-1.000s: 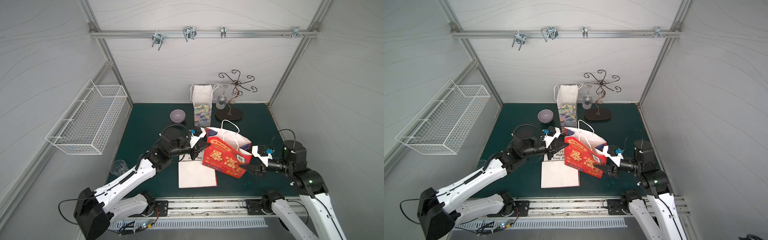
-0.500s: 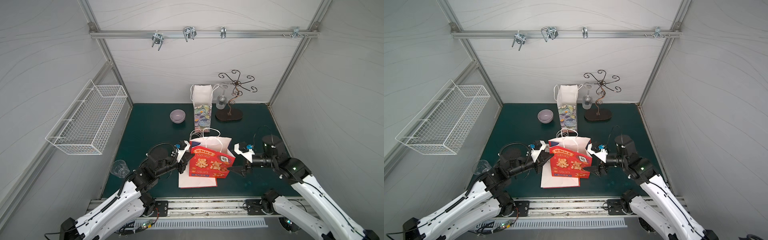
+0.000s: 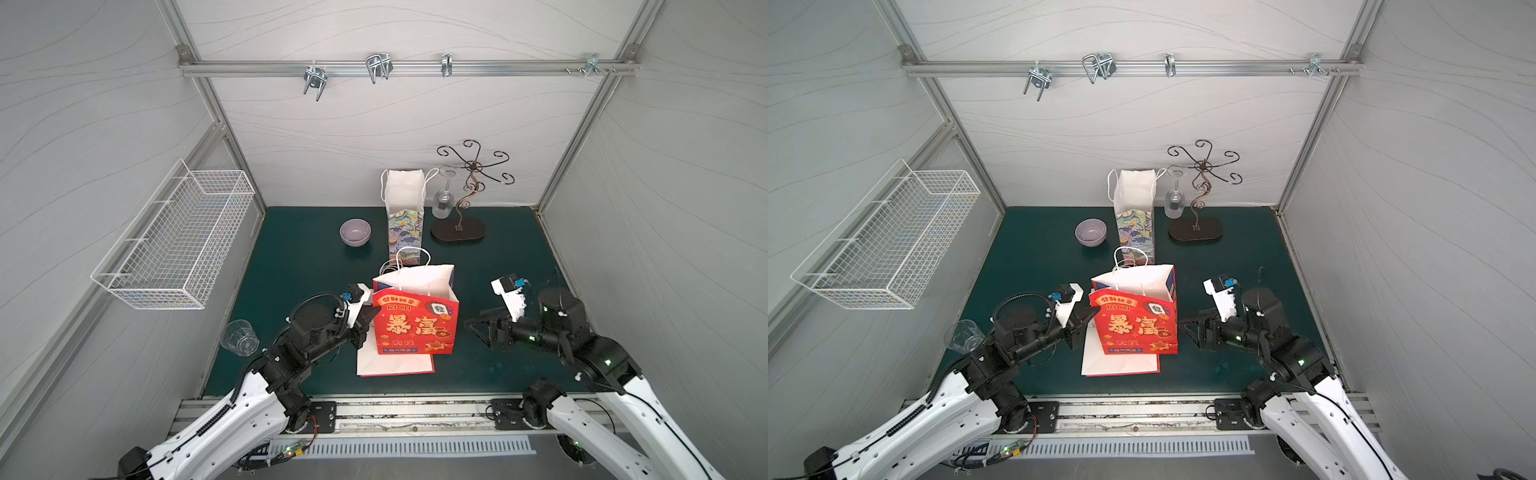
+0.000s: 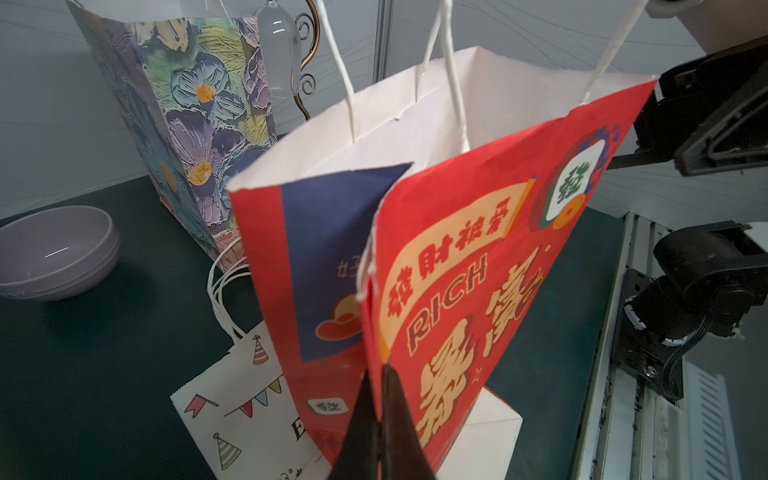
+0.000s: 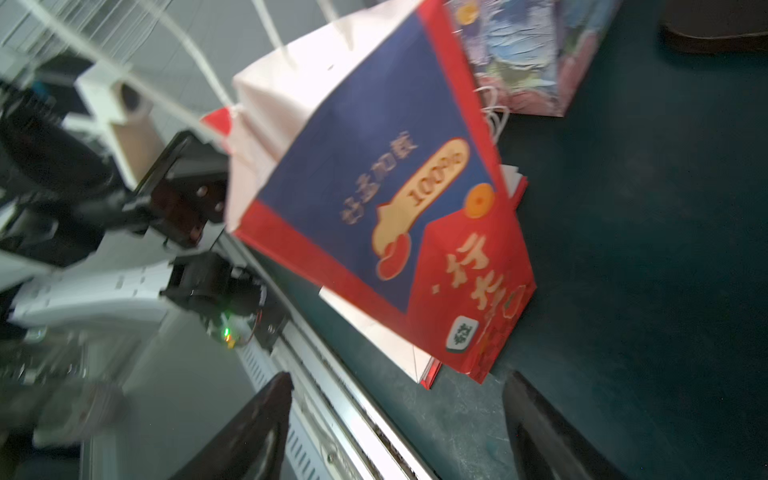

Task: Put away the paper bag
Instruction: Press the paper bag at the center of the board.

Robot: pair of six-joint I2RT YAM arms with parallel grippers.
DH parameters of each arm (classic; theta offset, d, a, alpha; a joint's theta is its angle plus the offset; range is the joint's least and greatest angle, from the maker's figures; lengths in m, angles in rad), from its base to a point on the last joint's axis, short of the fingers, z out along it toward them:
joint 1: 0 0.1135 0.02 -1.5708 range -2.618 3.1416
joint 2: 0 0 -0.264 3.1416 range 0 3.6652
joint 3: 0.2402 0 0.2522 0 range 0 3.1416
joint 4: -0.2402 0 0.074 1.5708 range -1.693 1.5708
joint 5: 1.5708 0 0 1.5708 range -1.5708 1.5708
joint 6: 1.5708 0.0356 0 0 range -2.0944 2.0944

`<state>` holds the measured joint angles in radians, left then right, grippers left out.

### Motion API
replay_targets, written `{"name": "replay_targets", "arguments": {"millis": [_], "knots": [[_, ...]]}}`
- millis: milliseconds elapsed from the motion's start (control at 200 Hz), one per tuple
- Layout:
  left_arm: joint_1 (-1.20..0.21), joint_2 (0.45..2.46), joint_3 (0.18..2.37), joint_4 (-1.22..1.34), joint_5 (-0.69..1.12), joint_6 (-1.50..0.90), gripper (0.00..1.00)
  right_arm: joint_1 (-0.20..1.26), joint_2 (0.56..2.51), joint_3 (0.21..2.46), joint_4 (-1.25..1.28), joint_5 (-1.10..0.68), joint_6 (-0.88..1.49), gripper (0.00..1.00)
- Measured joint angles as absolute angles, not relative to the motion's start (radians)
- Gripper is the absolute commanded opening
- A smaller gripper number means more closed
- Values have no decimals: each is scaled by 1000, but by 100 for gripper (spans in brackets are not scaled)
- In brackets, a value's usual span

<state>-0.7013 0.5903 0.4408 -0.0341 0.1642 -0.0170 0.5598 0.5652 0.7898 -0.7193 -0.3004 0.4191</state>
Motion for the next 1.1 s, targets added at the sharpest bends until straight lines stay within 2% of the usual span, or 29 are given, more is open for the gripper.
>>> {"name": "replay_targets", "arguments": {"millis": [165, 325, 855, 1101], "knots": [[-701, 571, 408, -2, 165, -20, 0, 508, 646, 796, -781, -201, 670, 53], [-701, 556, 382, 18, 171, -22, 0, 481, 830, 789, -797, -226, 779, 49], [-701, 558, 366, 44, 176, -27, 0, 523, 1143, 714, -645, -447, 794, 48], [-701, 558, 358, 52, 176, -30, 0, 545, 1176, 713, -538, -515, 797, 50]]}}
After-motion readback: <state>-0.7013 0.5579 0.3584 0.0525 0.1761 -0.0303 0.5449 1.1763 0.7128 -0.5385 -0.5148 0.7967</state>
